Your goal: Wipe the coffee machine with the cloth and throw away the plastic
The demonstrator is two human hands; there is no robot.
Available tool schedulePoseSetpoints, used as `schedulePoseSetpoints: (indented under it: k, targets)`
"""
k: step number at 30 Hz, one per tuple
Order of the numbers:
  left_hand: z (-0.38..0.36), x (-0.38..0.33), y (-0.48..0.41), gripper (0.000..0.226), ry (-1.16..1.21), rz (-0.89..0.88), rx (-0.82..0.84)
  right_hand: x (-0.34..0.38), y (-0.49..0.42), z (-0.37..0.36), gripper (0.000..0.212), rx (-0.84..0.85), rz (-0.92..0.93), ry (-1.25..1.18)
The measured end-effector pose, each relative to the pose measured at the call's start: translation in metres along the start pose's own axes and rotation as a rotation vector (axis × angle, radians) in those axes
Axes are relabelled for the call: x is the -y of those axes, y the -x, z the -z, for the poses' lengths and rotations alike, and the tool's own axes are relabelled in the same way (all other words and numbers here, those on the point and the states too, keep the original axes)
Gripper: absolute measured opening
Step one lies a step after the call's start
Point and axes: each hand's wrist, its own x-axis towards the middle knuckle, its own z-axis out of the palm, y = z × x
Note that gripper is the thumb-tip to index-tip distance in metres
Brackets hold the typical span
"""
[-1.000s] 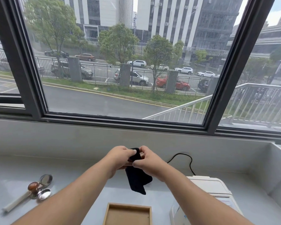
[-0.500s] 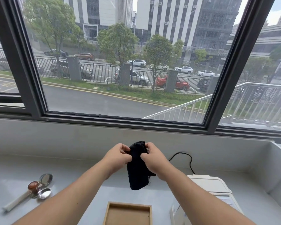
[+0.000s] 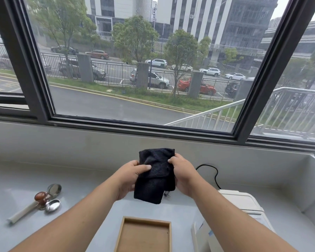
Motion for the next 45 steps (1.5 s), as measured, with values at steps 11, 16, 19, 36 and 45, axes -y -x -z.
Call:
schedulePoseSetpoints:
  k: [11, 16, 19, 36, 45]
  targets:
    - [0.007, 0.079, -0.015, 0.024, -0.085, 0.129, -0.145, -0.091, -0.006, 0.015, 0.048, 0.039, -0.172, 0.296]
    - [0.013, 0.119, -0.017, 0.023, -0.191, 0.173, -0.174, -0.127, -0.011, 0.02, 0.04, -0.009, -0.214, 0.402]
    - [0.013, 0.14, -0.019, 0.023, -0.231, 0.194, -0.173, -0.146, -0.012, 0.021, 0.039, -0.006, -0.251, 0.442]
    - [0.017, 0.222, -0.031, 0.024, -0.479, 0.294, -0.157, -0.227, -0.014, 0.03, 0.036, -0.013, -0.388, 0.458]
    - [0.016, 0.256, -0.039, 0.023, -0.595, 0.346, -0.156, -0.266, -0.025, 0.039, 0.049, -0.039, -0.426, 0.554]
